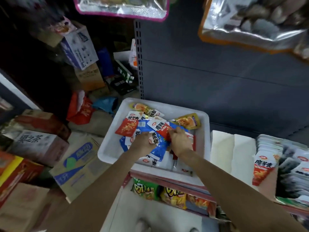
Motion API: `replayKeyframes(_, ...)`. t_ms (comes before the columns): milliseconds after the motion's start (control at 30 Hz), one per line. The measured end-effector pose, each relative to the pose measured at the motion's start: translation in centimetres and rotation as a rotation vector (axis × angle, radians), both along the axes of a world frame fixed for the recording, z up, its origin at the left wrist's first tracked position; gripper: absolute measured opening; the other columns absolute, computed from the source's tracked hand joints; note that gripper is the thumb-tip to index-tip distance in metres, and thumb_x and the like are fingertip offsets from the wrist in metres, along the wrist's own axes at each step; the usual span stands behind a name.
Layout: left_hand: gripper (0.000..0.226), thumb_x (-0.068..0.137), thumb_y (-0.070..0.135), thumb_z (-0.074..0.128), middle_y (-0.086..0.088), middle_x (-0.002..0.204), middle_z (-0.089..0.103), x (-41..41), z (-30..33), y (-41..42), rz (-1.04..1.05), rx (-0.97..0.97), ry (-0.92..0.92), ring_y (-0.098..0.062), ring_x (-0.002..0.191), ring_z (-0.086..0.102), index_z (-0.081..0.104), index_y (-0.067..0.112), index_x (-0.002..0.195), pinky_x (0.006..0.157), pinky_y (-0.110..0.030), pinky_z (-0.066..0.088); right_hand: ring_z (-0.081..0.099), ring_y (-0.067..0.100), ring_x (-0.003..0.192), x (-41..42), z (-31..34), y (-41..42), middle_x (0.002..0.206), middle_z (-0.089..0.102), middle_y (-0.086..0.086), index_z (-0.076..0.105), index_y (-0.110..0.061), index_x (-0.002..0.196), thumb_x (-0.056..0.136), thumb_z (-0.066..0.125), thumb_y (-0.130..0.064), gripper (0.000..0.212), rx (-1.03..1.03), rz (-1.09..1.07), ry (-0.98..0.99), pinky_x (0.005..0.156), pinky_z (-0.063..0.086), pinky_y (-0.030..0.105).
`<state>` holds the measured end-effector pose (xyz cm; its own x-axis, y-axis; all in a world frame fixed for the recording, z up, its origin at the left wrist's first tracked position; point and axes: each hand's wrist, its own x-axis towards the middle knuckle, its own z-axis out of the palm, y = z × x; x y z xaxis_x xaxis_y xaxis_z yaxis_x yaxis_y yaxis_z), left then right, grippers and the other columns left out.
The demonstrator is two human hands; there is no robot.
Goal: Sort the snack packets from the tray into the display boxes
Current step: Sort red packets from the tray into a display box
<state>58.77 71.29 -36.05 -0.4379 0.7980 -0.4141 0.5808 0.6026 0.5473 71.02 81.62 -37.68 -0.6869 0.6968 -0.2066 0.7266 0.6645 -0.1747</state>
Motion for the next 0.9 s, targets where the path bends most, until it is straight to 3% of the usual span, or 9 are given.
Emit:
replayKeyframes(100, 0.02, 0.094, 0.033, 0.053, -0.006, 0.096, 0.058, 0.2, 0.3, 0.4, 0.113, 0.08, -0.07, -0.019, 0.09, 0.055, 0.059, 0.017, 0.083, 0.074, -0.028, 0.038, 0.03, 0.03, 0.133, 0.4, -0.3, -0.5, 0.144, 0.03, 0.013, 0.029, -0.014, 0.144, 0.088, 0.057, -0.007, 0.063, -0.083, 0.065, 0.003, 0.11, 0.032, 0.04)
replayKeyframes(167, 0.034, 0.095, 0.036, 0.05, 0.001, 0.07, 0.05, 0.5, 0.6, 0.7, 0.255, 0.176, -0.099, -0.017, 0.071, 0.049, 0.046, 0.016, 0.068, 0.061, -0.03, 0.033, 0.031, 0.03, 0.135, 0.8, 0.0, -0.7, 0.148, 0.028, 0.011, 0.03, -0.019, 0.145, 0.091, 0.056, -0.011, 0.06, -0.146, 0.085, 0.031, 0.11, 0.033, 0.042)
replayKeyframes(333, 0.027, 0.086, 0.021, 0.066, -0.006, 0.091, 0.066, 1.8, 2.3, 2.0, 0.66, 0.475, -0.396, -0.019, 0.081, 0.067, 0.053, 0.011, 0.109, 0.074, -0.032, 0.05, 0.044, 0.019, 0.127, 3.1, 2.7, -1.1, 0.146, 0.033, 0.004, 0.033, -0.023, 0.145, 0.093, 0.047, -0.004, 0.057, -0.204, 0.155, 0.25, 0.103, 0.03, 0.017)
replayKeyframes(433, 0.03, 0.087, 0.007, 0.062, -0.015, 0.096, 0.068, 2.8, 3.3, 3.0, 0.682, 0.546, -0.569, -0.02, 0.07, 0.071, 0.048, 0.009, 0.113, 0.078, -0.039, 0.054, 0.048, 0.02, 0.123, 4.8, 4.2, -0.6, 0.145, 0.033, 0.002, 0.036, -0.025, 0.144, 0.091, 0.044, 0.0, 0.059, -0.133, 0.143, 0.312, 0.101, 0.037, 0.021)
replayKeyframes(533, 0.033, 0.087, 0.001, 0.056, -0.019, 0.099, 0.068, 3.8, 3.9, 3.7, 0.687, 0.548, -0.612, -0.027, 0.071, 0.072, 0.047, 0.008, 0.118, 0.08, -0.047, 0.054, 0.041, 0.019, 0.13, 6.6, 5.2, 0.1, 0.147, 0.03, 0.002, 0.034, -0.024, 0.145, 0.089, 0.047, -0.001, 0.061, -0.139, 0.187, 0.314, 0.107, 0.029, 0.021)
replayKeyframes(600, 0.033, 0.086, -0.003, 0.054, -0.019, 0.096, 0.068, 4.8, 4.5, 4.0, 0.663, 0.569, -0.634, -0.029, 0.071, 0.071, 0.048, 0.007, 0.116, 0.075, -0.045, 0.058, 0.033, 0.017, 0.135, 8.0, 5.7, 0.6, 0.148, 0.028, 0.001, 0.038, -0.024, 0.142, 0.088, 0.056, -0.007, 0.06, -0.187, 0.2, 0.377, 0.108, 0.025, 0.017)
replayKeyframes(700, 0.025, 0.086, -0.013, 0.051, -0.019, 0.091, 0.062, 7.0, 6.2, 4.7, 0.578, 0.678, -0.682, -0.026, 0.07, 0.065, 0.05, 0.003, 0.105, 0.053, -0.025, 0.057, 0.022, 0.009, 0.137, 10.4, 7.3, 1.7, 0.146, 0.02, -0.001, 0.042, -0.028, 0.139, 0.08, 0.073, -0.027, 0.066, -0.376, 0.105, 0.563, 0.107, 0.022, 0.009)
replayKeyframes(833, 0.026, 0.085, -0.016, 0.052, -0.004, 0.083, 0.058, 11.0, 7.7, 6.8, 0.331, 0.712, -0.672, -0.011, 0.069, 0.063, 0.052, 0.006, 0.099, 0.054, -0.023, 0.057, 0.041, 0.005, 0.119, 14.3, 9.9, 4.6, 0.135, 0.032, -0.005, 0.024, -0.036, 0.145, 0.084, 0.069, -0.024, 0.076, -0.34, -0.167, 0.75, 0.099, 0.036, 0.019)
replayKeyframes(900, 0.027, 0.085, -0.017, 0.051, -0.007, 0.079, 0.058, 13.3, 8.0, 8.2, 0.201, 0.686, -0.666, -0.006, 0.062, 0.062, 0.049, 0.004, 0.103, 0.053, -0.023, 0.056, 0.056, 0.008, 0.096, 16.5, 11.1, 5.9, 0.119, 0.047, -0.008, 0.018, -0.042, 0.142, 0.084, 0.069, -0.011, 0.083, -0.353, -0.192, 0.782, 0.088, 0.046, 0.025)
